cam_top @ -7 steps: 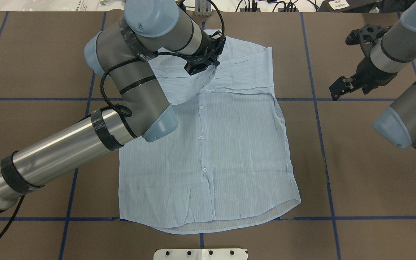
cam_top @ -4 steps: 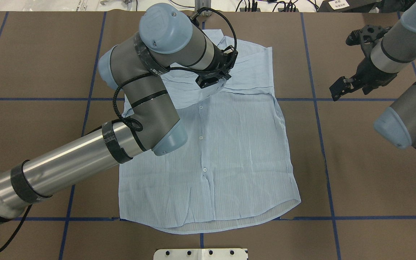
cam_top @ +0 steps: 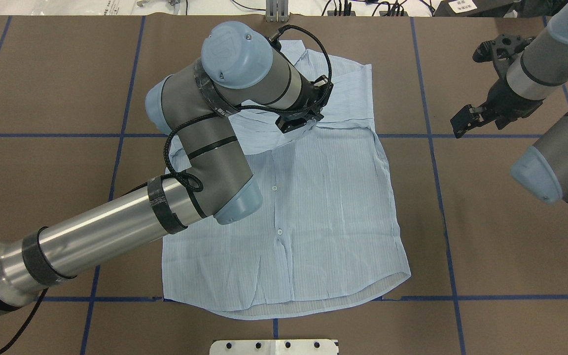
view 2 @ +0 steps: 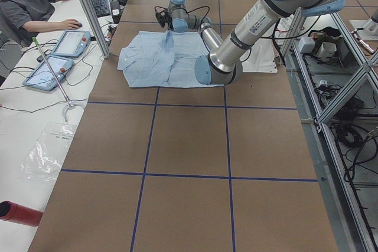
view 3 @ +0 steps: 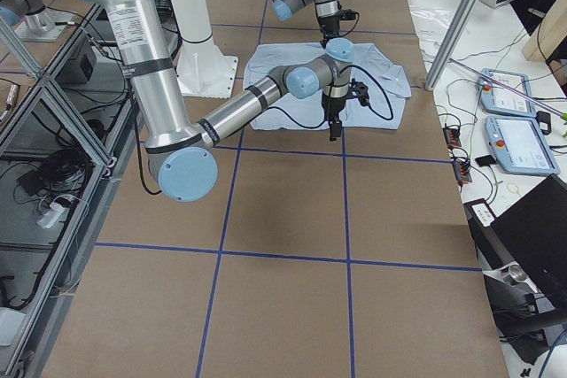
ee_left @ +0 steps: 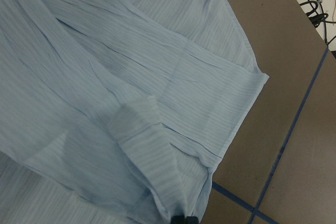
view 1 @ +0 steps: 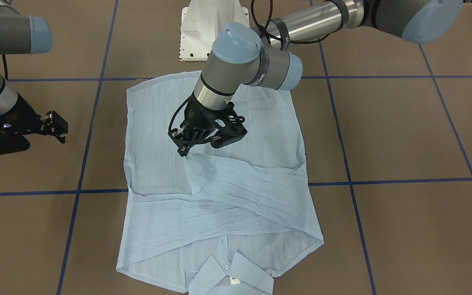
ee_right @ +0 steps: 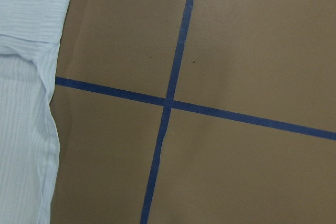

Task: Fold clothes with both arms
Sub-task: 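Fold the held sleeve across the shirt front with the left gripper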

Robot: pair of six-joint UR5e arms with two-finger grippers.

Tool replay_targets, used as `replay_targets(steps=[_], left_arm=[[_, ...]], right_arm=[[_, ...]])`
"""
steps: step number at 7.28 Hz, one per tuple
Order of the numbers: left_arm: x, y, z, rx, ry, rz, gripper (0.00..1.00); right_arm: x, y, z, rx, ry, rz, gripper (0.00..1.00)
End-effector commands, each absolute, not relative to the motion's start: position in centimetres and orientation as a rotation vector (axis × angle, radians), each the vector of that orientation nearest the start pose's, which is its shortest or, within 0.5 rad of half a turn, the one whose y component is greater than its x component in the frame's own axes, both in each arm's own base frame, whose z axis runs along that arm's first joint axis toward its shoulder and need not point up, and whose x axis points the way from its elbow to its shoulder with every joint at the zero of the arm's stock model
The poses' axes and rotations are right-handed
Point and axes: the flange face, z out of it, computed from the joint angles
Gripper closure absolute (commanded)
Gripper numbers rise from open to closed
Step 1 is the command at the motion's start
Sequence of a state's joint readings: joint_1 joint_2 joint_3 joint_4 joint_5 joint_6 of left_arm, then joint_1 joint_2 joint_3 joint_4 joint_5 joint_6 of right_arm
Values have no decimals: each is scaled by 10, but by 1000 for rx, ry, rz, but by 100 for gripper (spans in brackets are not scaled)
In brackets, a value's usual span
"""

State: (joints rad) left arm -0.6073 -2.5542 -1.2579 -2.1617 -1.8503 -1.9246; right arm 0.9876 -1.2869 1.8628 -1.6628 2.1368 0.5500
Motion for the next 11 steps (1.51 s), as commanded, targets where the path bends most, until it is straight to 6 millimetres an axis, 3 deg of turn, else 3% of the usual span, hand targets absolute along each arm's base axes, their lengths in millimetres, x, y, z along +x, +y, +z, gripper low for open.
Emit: replay_targets(steps=[1, 2, 3, 4, 6, 7, 8, 9, 10, 11], left_arm=[[621, -538, 96, -73, 1322, -635, 100], [653, -500, 81, -64, 1338, -609, 100], [674, -462, 62, -33, 1413, -530, 1], [672, -455, 71, 24, 1477, -448, 0], [668, -454, 107, 48, 1445, -427, 0], [659, -455, 110, 51, 1449, -426, 0], [636, -465, 112, 54, 1444, -437, 0], [593, -476, 122, 31, 1421, -428, 0], [560, -475, 148, 37, 1384, -400, 0], [529, -460, 178, 60, 1352, -375, 0]], right_arm=[[-251, -524, 384, 98, -722, -166, 0], [-251, -524, 384, 98, -722, -166, 0], [-251, -525, 383, 99, -723, -165, 0], [-251, -525, 383, 101, -723, -167, 0], [-251, -525, 383, 107, -729, -169, 0], [-252, -525, 383, 119, -741, -175, 0], [-252, -524, 384, 123, -746, -173, 0], [-252, -524, 382, 119, -749, -157, 0], [-259, -519, 372, 122, -771, -129, 0], [-282, -505, 360, 129, -825, -84, 0]])
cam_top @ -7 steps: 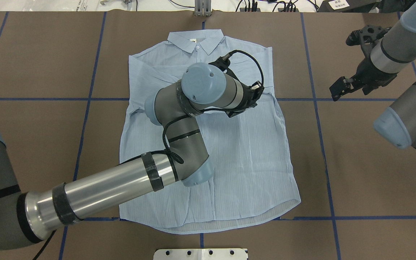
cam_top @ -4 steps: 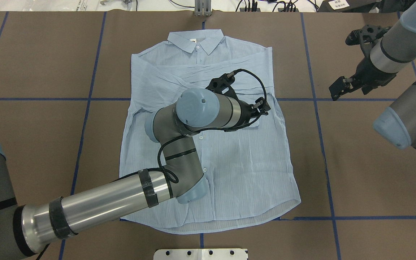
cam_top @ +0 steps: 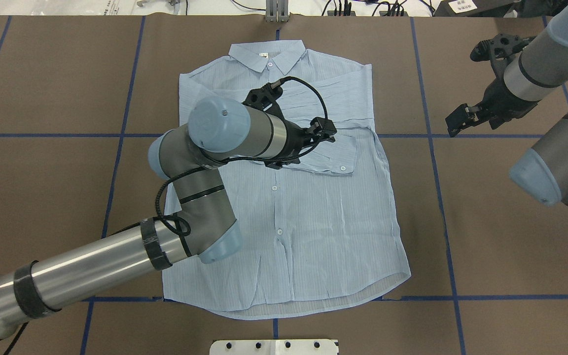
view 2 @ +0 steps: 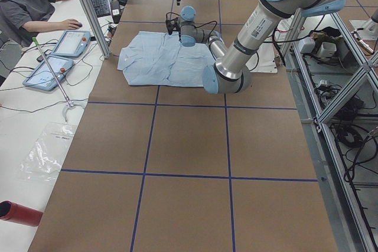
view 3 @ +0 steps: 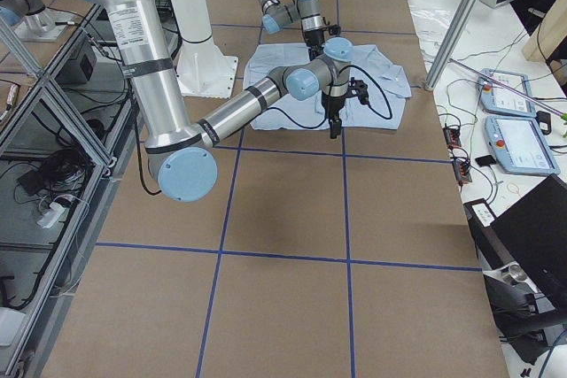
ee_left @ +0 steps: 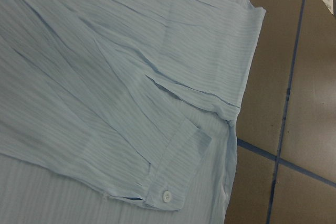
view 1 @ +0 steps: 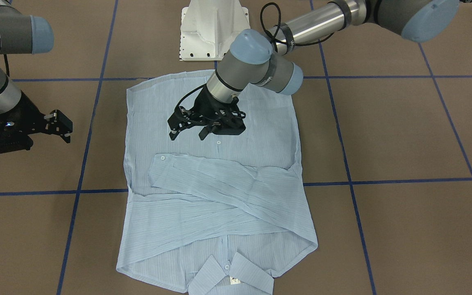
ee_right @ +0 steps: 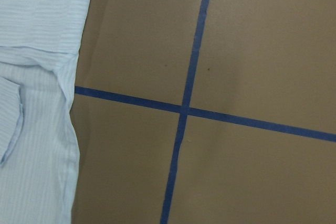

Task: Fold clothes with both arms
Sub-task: 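Release the sleeve with the left gripper while the right gripper moves to the hem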

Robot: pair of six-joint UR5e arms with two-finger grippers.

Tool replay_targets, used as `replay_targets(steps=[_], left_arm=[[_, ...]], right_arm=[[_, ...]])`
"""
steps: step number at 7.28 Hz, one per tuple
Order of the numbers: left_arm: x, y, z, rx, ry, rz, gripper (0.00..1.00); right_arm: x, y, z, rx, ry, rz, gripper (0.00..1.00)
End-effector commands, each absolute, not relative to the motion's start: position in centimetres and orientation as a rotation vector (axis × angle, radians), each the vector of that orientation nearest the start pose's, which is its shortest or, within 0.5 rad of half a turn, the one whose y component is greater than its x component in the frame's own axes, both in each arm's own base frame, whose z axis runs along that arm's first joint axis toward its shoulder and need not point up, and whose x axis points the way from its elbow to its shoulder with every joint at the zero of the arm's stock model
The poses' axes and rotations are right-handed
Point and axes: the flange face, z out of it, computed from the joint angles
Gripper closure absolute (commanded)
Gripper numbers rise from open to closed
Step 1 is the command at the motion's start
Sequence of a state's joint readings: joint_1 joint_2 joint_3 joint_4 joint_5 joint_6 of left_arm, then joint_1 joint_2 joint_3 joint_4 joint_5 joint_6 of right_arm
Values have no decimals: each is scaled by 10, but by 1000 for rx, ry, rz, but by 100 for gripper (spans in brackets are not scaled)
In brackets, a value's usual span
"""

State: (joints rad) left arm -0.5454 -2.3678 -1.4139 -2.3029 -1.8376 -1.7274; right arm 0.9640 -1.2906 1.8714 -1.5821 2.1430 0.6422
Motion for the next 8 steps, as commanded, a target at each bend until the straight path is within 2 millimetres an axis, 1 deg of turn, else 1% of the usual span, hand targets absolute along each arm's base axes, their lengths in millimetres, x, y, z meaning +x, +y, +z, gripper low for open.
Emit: replay_targets(steps=[1, 2, 3, 4, 5, 6, 7, 8], left_arm=[[492, -441, 188, 91, 1304, -335, 0], [461, -431, 177, 121, 1253, -309, 0], [445, -426, 174, 128, 1214, -306, 0], [423, -411, 181, 132, 1222, -300, 0], [415, -406, 178, 138, 1233, -297, 0], [416, -405, 180, 135, 1229, -298, 0], [415, -405, 179, 140, 1231, -301, 0], [416, -405, 180, 140, 1227, -302, 0]], right_arm=[[-304, -486, 345, 129, -887, -39, 0], [-323, -455, 326, 129, -908, -24, 0], [-345, -406, 310, 127, -921, -5, 0], [-373, -362, 306, 109, -913, 20, 0], [-402, -317, 324, 106, -858, 22, 0], [-414, -283, 349, 95, -816, 18, 0], [-407, -268, 372, 94, -819, 0, 0], [-390, -259, 399, 99, -836, -7, 0]])
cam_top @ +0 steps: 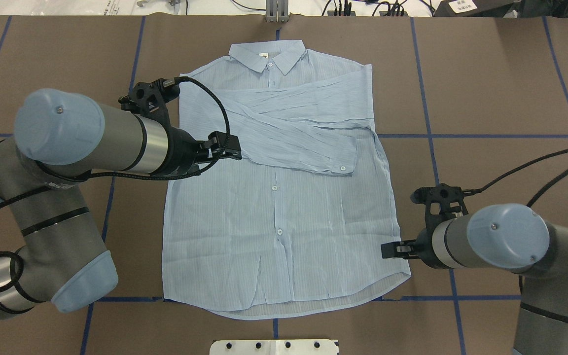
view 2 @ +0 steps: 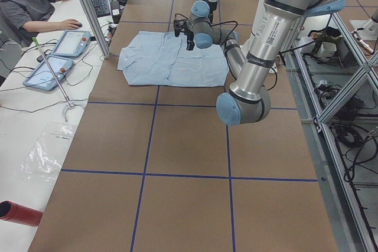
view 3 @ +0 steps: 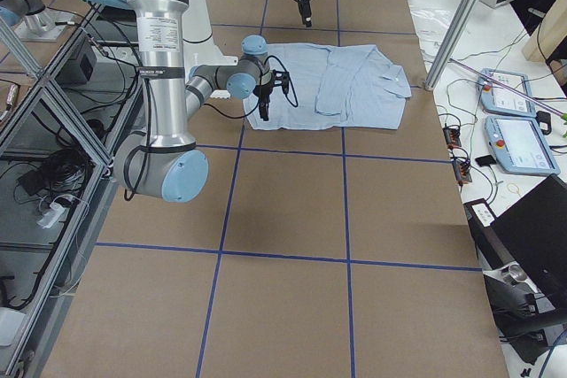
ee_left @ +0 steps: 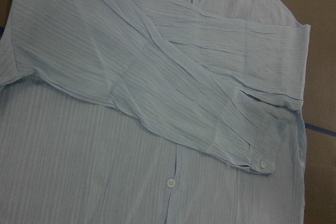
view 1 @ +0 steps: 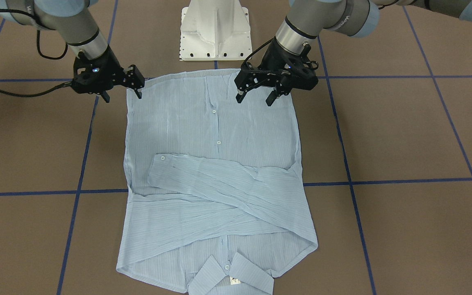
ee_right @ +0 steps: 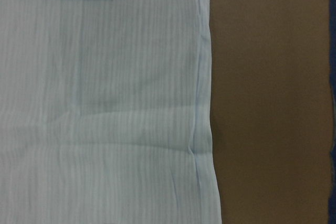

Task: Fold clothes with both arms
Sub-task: 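Release the sleeve with the left gripper while the right gripper moves to the hem, then lower the left gripper to its hem corner while the right gripper waits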

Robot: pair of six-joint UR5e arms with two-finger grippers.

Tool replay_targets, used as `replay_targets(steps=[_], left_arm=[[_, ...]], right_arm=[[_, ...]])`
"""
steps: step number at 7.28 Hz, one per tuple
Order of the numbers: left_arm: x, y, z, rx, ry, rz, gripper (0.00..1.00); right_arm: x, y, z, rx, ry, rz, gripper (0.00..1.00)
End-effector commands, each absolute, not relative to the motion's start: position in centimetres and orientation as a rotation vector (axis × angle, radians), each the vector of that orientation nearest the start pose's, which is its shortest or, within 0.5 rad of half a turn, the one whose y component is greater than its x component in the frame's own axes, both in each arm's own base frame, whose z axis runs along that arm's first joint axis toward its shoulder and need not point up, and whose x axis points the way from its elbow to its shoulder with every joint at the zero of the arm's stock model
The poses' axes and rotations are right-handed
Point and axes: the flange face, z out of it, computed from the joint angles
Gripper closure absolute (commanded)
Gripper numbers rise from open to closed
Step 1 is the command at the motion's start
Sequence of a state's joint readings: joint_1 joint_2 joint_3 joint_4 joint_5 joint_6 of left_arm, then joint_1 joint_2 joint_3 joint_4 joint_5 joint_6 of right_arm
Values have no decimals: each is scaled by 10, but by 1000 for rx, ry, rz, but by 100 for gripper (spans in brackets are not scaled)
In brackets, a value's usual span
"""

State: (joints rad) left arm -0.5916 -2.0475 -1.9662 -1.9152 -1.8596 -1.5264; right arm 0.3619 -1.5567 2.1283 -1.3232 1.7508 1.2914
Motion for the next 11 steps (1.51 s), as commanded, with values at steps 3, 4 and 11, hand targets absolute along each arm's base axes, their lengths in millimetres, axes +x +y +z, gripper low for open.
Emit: replay_targets(steps=[3, 4, 11], left_arm=[[416, -406, 183, 138, 1222, -304, 0], [417, -405, 189, 134, 1214, -305, 0], [420, -405, 191, 130, 1209, -303, 0]], right_arm=[[-399, -258, 403, 113, -862, -16, 1], [-415, -259, 404, 111, -860, -24, 1], [-441, -260, 414, 120, -830, -29, 28]])
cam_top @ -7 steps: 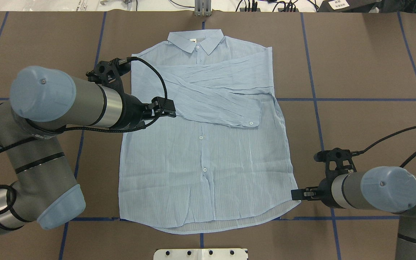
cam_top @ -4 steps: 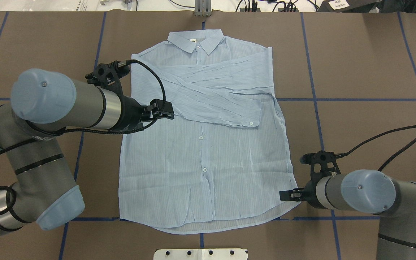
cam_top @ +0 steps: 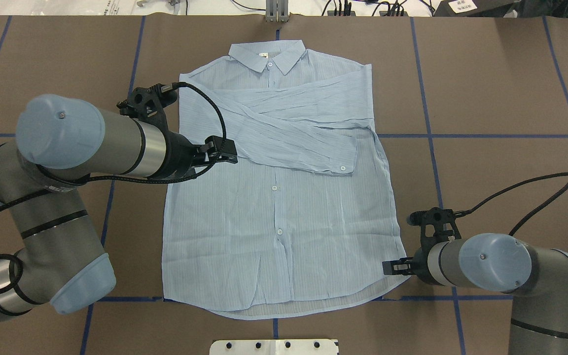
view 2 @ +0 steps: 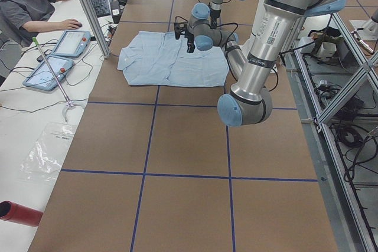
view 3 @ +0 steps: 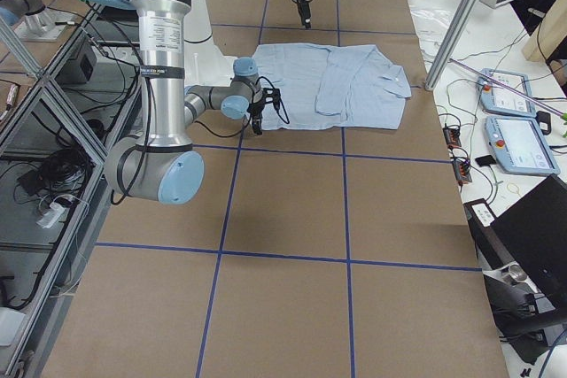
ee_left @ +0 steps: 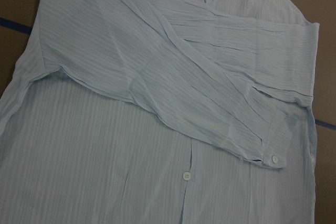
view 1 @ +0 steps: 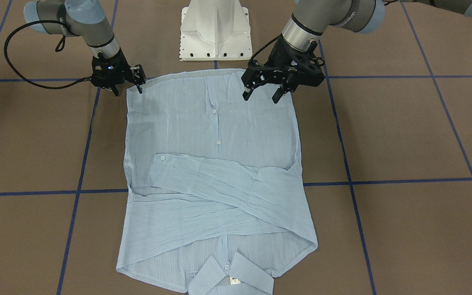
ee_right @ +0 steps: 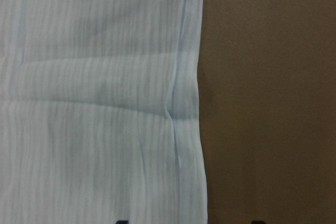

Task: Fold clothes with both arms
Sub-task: 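Lower the left gripper to its hem corner while the right gripper waits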

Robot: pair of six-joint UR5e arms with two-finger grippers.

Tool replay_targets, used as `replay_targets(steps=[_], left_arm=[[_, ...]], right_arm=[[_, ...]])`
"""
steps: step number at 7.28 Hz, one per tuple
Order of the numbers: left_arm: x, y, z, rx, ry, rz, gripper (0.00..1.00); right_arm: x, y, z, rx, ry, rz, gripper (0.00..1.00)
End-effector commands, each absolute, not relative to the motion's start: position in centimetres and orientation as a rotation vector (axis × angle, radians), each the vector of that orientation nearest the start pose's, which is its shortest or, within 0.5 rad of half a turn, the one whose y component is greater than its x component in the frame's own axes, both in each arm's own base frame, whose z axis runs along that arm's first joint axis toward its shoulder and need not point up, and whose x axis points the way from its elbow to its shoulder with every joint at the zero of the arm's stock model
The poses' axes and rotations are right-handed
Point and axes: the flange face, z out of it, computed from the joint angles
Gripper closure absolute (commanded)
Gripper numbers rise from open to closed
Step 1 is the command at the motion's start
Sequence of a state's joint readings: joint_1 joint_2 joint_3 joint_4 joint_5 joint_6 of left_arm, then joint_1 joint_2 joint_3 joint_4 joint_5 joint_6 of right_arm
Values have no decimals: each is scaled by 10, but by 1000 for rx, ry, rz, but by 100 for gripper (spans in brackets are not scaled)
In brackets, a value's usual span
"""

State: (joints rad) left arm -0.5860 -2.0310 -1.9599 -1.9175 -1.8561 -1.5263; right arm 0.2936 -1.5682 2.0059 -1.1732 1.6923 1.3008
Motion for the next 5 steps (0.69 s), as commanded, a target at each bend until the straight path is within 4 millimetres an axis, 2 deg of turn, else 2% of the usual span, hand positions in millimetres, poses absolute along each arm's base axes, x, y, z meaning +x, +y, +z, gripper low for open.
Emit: replay_targets(steps=[1, 4, 5], left_arm=[[420, -405, 193, 129, 1207, -304, 0], [421, -406, 194, 129, 1204, -303, 0], [420, -407, 195, 130, 1202, -306, 0]], right_arm=[[-441, -259, 415, 119, -828, -29, 38], [-439, -260, 414, 120, -830, -30, 56], [-439, -259, 416, 117, -826, -30, 57]])
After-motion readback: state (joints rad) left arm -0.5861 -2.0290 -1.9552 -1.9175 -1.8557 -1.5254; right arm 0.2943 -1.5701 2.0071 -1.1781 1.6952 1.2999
